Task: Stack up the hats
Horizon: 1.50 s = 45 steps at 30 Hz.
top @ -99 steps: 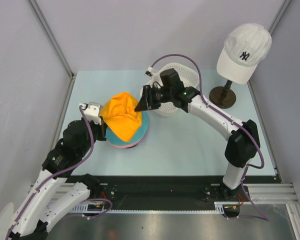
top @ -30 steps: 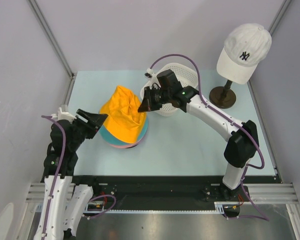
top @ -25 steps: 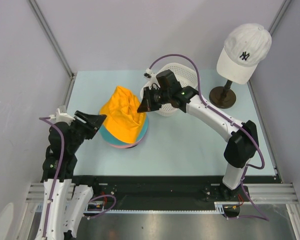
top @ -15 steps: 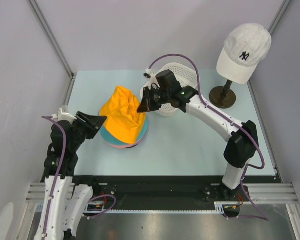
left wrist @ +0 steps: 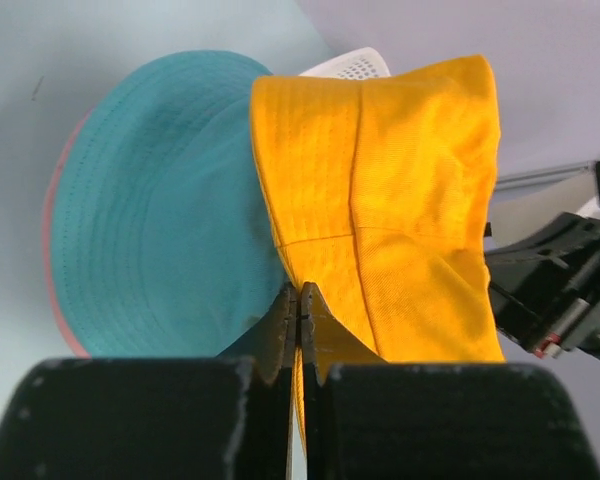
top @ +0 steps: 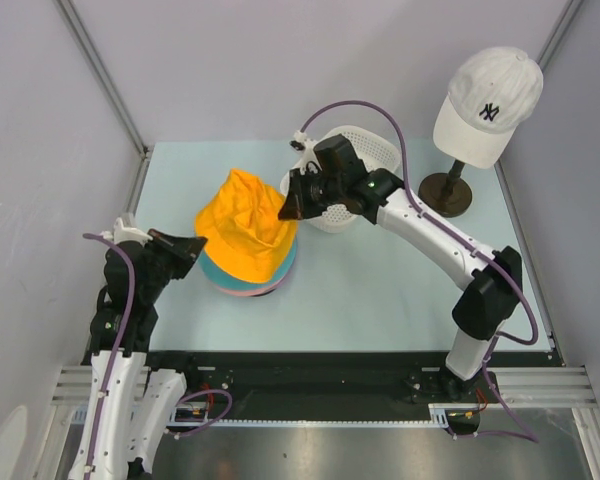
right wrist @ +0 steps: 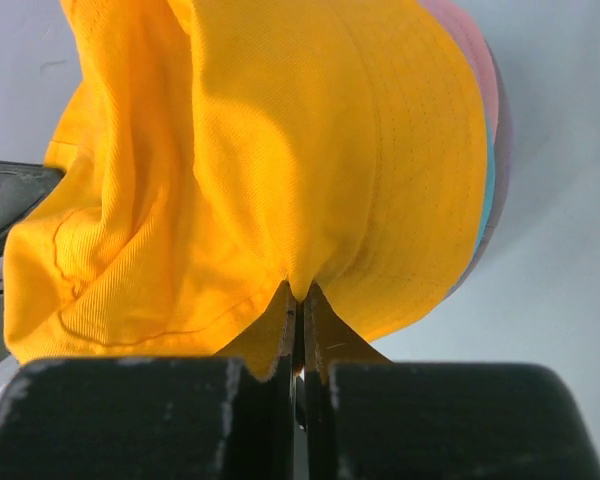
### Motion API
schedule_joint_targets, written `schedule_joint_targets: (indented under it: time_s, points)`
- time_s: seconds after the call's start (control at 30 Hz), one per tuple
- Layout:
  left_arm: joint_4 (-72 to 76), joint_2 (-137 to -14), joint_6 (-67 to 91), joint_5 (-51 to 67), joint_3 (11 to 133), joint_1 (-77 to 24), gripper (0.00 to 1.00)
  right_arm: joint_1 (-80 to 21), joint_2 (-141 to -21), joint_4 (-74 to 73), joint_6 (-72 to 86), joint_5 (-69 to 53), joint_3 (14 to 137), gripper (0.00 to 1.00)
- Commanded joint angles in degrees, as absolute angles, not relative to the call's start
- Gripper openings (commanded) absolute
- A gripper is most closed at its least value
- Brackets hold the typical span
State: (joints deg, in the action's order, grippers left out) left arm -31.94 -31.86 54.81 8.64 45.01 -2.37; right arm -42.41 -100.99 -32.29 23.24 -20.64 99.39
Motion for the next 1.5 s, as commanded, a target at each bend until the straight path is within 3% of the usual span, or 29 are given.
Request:
schedule_joint_targets:
  time_s: [0.0,0.33,0.7,0.73,0.83,0.87,0.97,1.13,1.47]
  points:
    - [-32.87,-30.76,52.39,2.83,47.29,-2.02,0.00,-42.80,-95.72,-33.31,21.53,-16.97,103.80,0.00]
    - [-30.85,-32.69,49.83,-1.93,41.66,-1.67,0.00,-44.73,-97.47,-33.92,20.39,-17.49,104.77,0.00]
    - [-25.77,-34.63,50.63,2.37,34.29,-0.18,0.00,-44.65,-97.56,-34.19,19.16,-17.31,100.02,0.01]
    - [-25.06,-34.72,50.54,2.90,33.76,-0.18,0.00,-44.30,-97.30,-34.02,19.33,-17.84,99.58,0.04]
    - [-23.03,-34.72,49.84,4.31,32.78,1.49,0.00,-40.79,-95.72,-32.00,19.60,-22.91,98.79,0.33]
    - [-22.59,-34.80,49.40,4.65,32.70,1.76,0.00,-39.91,-94.84,-30.95,19.60,-24.77,97.83,0.51]
    - [-21.80,-35.33,47.90,5.80,32.87,2.20,0.00,-36.48,-93.35,-26.56,20.04,-31.27,95.03,0.71]
    - [-20.48,-36.21,46.15,7.29,32.70,2.99,0.00,-34.01,-94.48,-19.44,20.39,-40.58,91.59,0.79]
    - [-17.32,-37.53,44.83,9.67,31.73,4.74,0.00,-32.78,-99.49,-2.65,27.16,-49.74,84.82,0.79]
